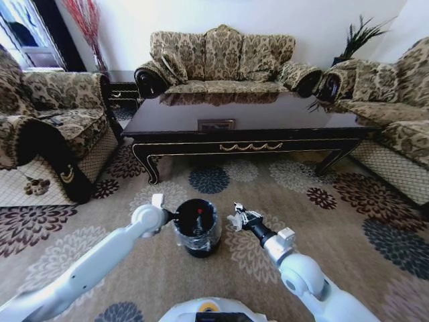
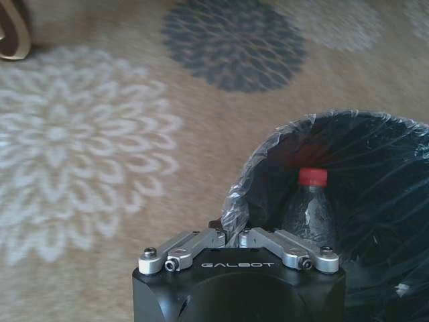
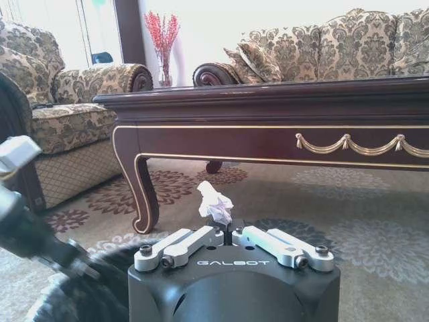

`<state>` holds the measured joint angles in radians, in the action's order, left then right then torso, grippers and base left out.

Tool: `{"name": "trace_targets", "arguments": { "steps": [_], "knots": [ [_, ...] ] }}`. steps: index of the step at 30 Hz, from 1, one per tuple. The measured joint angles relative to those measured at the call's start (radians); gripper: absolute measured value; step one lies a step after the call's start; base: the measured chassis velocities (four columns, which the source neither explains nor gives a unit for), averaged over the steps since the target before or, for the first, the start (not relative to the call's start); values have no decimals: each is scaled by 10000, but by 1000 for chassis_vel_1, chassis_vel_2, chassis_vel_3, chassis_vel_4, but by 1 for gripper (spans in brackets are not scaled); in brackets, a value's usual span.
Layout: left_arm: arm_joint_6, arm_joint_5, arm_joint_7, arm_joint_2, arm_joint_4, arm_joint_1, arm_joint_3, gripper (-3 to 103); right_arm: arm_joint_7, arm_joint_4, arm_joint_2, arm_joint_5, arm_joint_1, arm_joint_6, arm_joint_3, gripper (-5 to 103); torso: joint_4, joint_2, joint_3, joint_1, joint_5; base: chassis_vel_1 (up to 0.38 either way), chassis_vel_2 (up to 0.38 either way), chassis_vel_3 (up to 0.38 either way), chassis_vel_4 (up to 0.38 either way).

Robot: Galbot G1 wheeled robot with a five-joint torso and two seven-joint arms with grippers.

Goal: Move to the front of the table and pick up the trash from the floor, then place it into the trash bin.

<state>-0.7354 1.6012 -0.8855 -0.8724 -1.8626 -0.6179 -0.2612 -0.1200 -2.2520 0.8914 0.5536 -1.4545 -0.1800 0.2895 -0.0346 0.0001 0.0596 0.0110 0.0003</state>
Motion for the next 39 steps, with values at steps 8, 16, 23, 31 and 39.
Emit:
{"name": "trace_targets", "arguments": {
  "steps": [8,16,23,31,39],
  "knots": [
    [-1,293,-555,-1219,488,872,-1087,4,134,78,100,-296,-356,6,7,1,-2,0,1,0,-1,0,0,0,0],
    [0,591,-701,-1161,289,1229,-1375,4,206,279,137,-518,-483,56,-84,-2,4,0,0,0,-2,0,0,0,0],
    [-1,574,-734,-1146,53,874,-1224,4,209,215,231,-466,-607,-37,-228,22,2,0,0,0,-4,0,0,0,0],
    [0,557,-733,-1020,37,905,-1124,4,326,20,164,-511,-870,-99,-102,50,2,0,0,0,-3,0,0,0,0],
    [0,499,-666,-409,-77,496,-418,4,186,-99,294,-240,-584,-72,61,77,-1,-1,0,0,-5,0,0,0,0]
  ]
}}
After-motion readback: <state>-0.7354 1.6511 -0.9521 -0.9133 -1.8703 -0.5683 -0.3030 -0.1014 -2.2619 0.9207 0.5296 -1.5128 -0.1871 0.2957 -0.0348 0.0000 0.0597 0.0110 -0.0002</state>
